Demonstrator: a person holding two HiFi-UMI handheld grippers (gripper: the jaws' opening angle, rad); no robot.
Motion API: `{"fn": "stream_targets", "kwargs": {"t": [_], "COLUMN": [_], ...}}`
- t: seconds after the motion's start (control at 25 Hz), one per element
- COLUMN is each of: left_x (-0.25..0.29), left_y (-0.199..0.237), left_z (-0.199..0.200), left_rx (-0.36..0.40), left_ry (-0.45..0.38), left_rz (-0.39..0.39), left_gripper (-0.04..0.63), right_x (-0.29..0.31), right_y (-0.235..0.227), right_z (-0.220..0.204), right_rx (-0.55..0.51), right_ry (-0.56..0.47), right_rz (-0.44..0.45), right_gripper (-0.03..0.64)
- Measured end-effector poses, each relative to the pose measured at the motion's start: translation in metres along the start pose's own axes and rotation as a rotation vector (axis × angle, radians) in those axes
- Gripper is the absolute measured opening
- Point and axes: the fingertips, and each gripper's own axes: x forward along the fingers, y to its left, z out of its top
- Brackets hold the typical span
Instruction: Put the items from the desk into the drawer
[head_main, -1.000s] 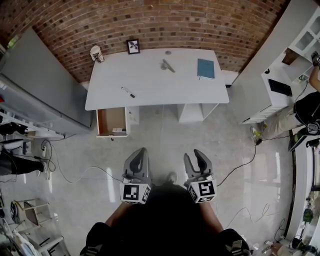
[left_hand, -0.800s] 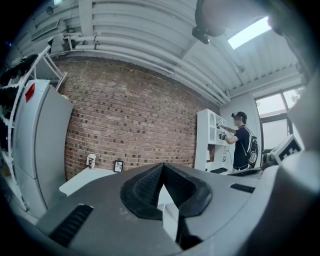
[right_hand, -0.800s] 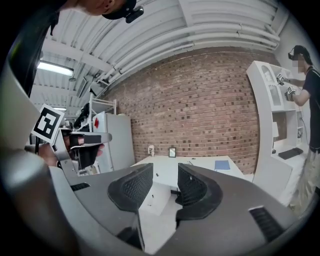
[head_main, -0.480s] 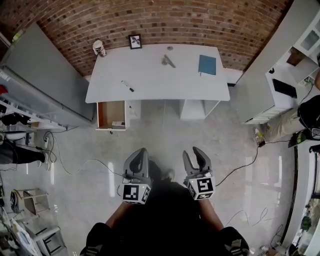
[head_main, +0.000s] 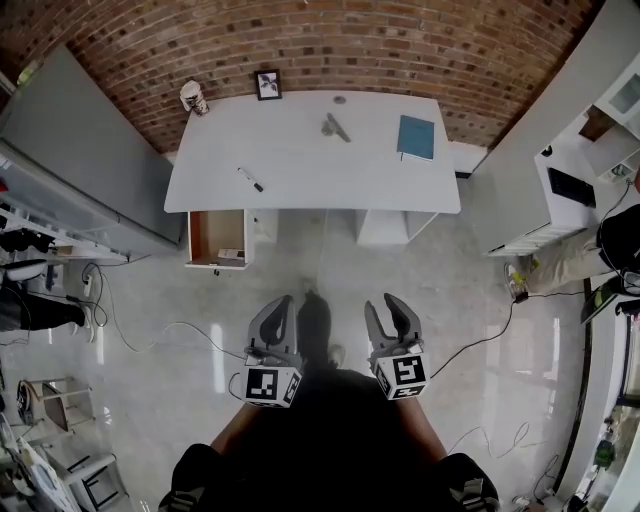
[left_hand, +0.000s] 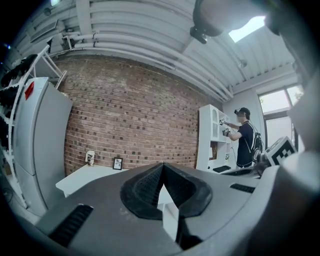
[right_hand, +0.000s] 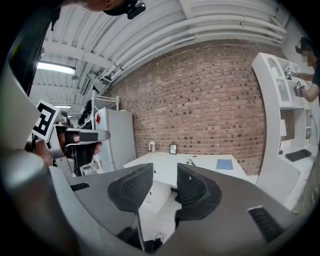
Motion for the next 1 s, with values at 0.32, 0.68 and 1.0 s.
{"fn": "stream_targets", "kwargs": {"t": [0.32, 0.68, 1.0], "left_x": [0.088, 0.177, 0.235], "left_y": [0.039, 0.095, 0.128], "left_z": [0.011, 0.033, 0.042], "left_rx": [-0.02, -0.027, -0.036], "left_ry": [-0.009, 0.0, -0.015], "left_rz": [0.003, 0.011, -0.02], "left_gripper": [-0.002, -0.002, -0.003], "right_x": [0.078, 0.181, 0.26], "right_y": [-0.03, -0.061, -0.077], "right_z": [0.022, 0.048, 0.059], "right_rx": [-0.008, -0.013, -0.032], "right_ry": [0.019, 0.061, 0.091], "right_rz": [0.012, 0.021, 0.022], "right_gripper": [0.124, 0.124, 0.124]}}
